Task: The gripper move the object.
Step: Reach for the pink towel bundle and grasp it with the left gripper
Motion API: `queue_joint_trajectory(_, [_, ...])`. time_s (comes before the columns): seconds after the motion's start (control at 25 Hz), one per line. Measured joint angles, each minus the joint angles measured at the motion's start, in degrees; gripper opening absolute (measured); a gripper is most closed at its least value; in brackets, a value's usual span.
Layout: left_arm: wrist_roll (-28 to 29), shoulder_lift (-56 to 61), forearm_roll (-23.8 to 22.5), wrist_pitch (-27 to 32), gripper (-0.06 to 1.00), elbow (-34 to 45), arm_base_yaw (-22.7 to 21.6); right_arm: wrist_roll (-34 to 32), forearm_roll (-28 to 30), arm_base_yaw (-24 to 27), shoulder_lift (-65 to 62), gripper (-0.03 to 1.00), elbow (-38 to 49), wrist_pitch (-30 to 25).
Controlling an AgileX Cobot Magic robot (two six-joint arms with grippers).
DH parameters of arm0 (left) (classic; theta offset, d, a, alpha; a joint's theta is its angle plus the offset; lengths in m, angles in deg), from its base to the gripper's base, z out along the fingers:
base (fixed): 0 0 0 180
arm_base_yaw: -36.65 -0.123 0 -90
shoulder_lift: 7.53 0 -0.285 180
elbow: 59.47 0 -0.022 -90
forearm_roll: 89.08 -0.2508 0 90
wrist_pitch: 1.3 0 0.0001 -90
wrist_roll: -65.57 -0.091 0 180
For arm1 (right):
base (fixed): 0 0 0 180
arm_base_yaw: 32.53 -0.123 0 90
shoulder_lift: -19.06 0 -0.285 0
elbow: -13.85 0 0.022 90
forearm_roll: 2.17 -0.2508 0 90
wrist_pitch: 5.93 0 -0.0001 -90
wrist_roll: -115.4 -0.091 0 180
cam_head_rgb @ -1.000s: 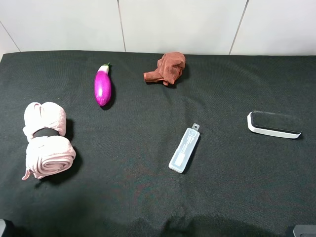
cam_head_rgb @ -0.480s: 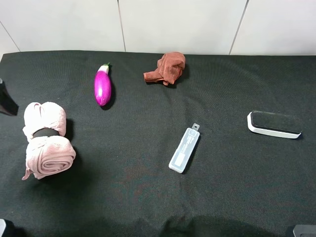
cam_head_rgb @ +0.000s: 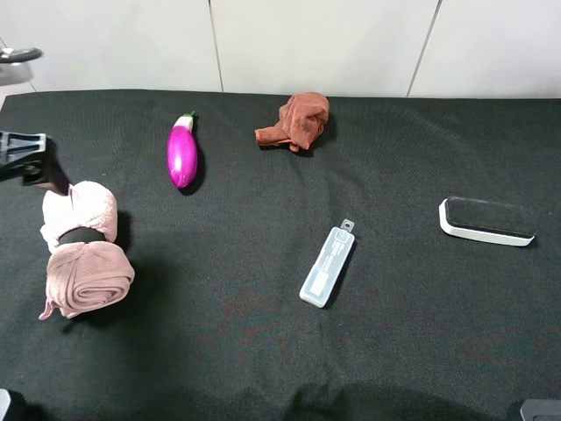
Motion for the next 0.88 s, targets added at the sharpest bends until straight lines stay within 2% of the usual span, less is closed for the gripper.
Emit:
queue_joint_trajectory(0.2, [5.4, -5.9, 0.0, -3.5, 0.97, 0.0, 4.0, 0.0, 0.0, 0.0, 0.0, 0.69, 0.0, 0.0])
queue_joint_trajectory(0.44, [12.3, -11.2, -0.4, -4.9, 0.96, 0.0, 8.9, 0.0, 0.0, 0.0, 0.0, 0.69, 0.0, 0.0])
queue_joint_trajectory(0.56, [17.3, -12.2, -2.1, -4.9, 0.96, 0.0, 10.8, 0.0, 0.0, 0.0, 0.0, 0.69, 0.0, 0.0])
queue_joint_trajectory(0.76, [27.7, -12.2, -7.3, -4.3, 0.95, 1.6, 13.2, 0.0, 0.0, 0.0, 0.0, 0.69, 0.0, 0.0])
queue_joint_trajectory(0.88, [31.8, -12.2, -9.5, -4.2, 0.95, 3.1, 13.7, 0.0, 0.0, 0.0, 0.0, 0.69, 0.0, 0.0])
